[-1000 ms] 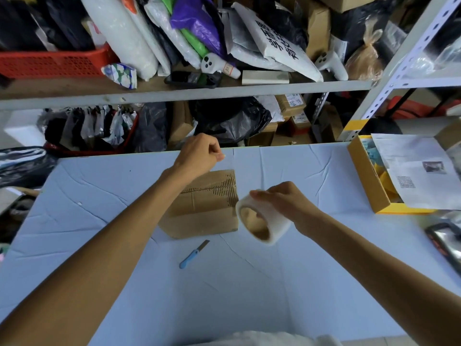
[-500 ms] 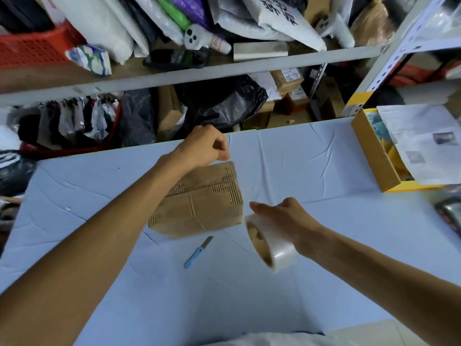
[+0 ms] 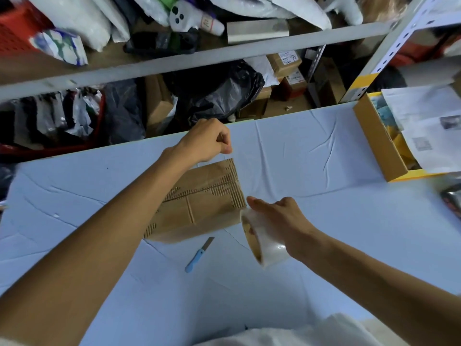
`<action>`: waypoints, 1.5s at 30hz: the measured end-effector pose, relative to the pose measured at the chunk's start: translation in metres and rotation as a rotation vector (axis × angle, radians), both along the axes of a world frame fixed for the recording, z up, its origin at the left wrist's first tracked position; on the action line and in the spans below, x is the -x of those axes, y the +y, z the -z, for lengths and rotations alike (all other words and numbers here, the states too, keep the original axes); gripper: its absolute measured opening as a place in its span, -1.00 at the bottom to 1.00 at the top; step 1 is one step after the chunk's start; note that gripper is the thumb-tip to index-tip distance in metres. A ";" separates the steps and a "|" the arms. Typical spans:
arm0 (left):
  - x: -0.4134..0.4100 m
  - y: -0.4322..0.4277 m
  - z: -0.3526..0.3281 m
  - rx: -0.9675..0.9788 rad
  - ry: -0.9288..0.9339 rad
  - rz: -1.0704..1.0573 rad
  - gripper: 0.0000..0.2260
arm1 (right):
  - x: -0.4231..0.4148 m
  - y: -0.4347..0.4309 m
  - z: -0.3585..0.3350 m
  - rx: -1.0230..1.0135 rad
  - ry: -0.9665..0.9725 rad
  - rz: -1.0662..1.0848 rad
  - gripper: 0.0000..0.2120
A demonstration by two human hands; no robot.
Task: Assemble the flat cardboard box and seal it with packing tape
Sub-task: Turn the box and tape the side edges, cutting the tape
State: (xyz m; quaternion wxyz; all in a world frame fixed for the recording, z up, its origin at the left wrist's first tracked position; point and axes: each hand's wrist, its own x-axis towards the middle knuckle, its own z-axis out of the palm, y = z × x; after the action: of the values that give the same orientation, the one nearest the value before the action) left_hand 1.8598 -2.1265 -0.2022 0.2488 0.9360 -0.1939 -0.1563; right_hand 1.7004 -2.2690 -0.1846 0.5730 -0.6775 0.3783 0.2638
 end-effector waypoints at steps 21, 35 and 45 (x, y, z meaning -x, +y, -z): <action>-0.001 0.001 0.032 0.069 0.329 -0.283 -0.75 | -0.004 0.001 0.032 0.053 -0.005 -0.030 -0.58; 0.034 0.002 0.015 0.119 0.069 -0.179 -0.87 | -0.005 -0.002 0.029 0.062 -0.051 -0.029 -0.53; 0.038 -0.012 0.024 0.085 0.066 -0.236 -0.96 | -0.001 -0.005 0.028 0.089 -0.111 -0.069 -0.62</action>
State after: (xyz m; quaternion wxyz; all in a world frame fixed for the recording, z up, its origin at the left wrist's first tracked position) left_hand 1.8215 -2.1388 -0.2266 0.3110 0.9353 -0.0806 -0.1485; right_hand 1.7017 -2.2743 -0.2130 0.5529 -0.7286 0.3338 0.2282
